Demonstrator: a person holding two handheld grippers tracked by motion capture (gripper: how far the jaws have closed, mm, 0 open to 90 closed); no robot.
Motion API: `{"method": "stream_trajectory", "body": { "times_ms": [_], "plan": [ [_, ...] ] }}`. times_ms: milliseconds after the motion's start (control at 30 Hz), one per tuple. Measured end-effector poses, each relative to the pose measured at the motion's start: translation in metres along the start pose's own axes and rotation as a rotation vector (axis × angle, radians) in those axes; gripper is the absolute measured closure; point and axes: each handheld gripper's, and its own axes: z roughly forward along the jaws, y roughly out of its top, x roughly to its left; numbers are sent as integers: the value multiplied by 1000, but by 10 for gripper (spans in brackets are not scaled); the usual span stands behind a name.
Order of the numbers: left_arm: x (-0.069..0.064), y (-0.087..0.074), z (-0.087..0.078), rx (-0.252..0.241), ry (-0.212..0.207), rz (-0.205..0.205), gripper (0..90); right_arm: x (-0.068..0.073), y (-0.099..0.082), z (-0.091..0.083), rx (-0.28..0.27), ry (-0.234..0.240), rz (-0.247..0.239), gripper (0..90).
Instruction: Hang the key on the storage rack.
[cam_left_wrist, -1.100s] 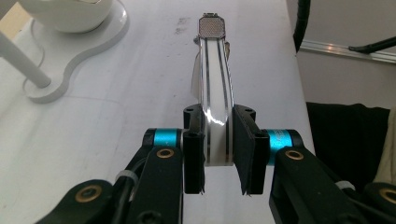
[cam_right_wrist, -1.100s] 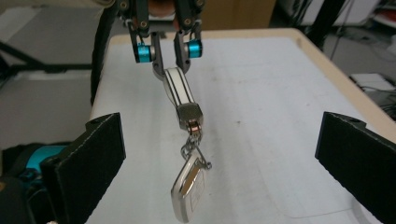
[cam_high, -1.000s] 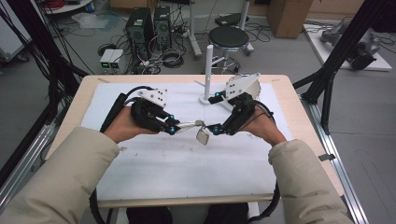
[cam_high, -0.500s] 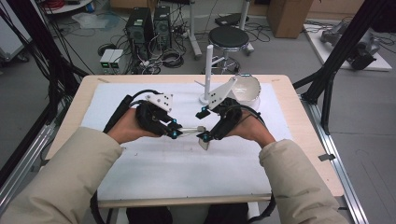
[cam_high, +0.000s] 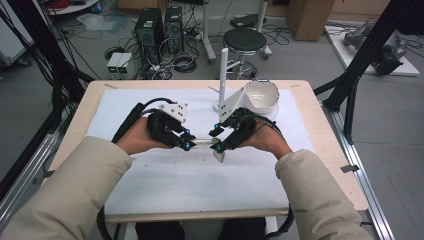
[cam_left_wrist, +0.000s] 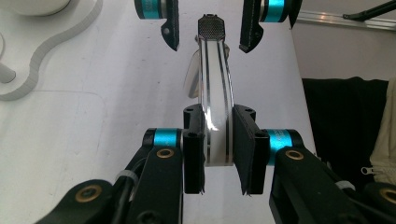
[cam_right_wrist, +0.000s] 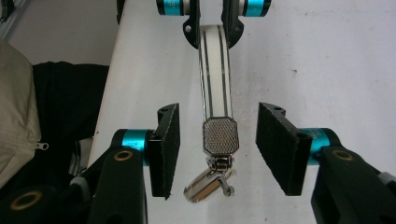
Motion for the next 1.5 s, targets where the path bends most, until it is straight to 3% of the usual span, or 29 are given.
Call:
{"method": "stream_trajectory", "body": {
  "times_ms": [333,467,667,833,900,967,1033,1133,1167,1233,1267,1333,1400,1433,1467,1500],
  "plan": [
    [0,0,4,27,-6,12,745,-1,0,3,28,16,-12,578],
    [0,0,3,19,-9,11,744,1,1,4,48,18,-43,732],
    [1,-1,2,12,-14,5,744,2,2,3,53,-11,-52,745],
    [1,-3,2,-4,-23,7,742,2,2,2,38,-6,-62,746],
    [1,-4,2,-22,-21,33,739,2,2,2,41,-4,-62,746],
    [3,-6,-1,-40,-22,40,729,2,1,0,27,5,-9,748],
    [3,-7,-2,-58,-11,44,718,1,0,-1,23,9,12,748],
    [6,-11,-8,-139,36,7,565,-1,-2,-2,9,20,43,748],
    [7,-14,-10,-156,49,8,461,-3,-3,-5,-14,16,65,748],
    [9,-19,-13,-192,44,-27,415,-4,-4,-7,-35,4,75,748],
    [9,-23,-16,-217,64,-57,332,-7,-7,-12,-68,-2,115,748],
    [9,-30,-20,-247,118,-94,282,-9,-9,-15,-82,-18,130,748],
    [10,-40,-25,-278,176,-129,129,-16,-15,-23,-142,-36,210,748],
    [10,-44,-27,-297,209,-163,129,-16,-15,-23,-142,-36,210,748],
    [11,-49,-29,-317,226,-183,63,-21,-20,-30,-187,-44,264,748],
    [11,-54,-32,-335,241,-197,62,-22,-22,-33,-203,-50,289,748]
  ]
}}
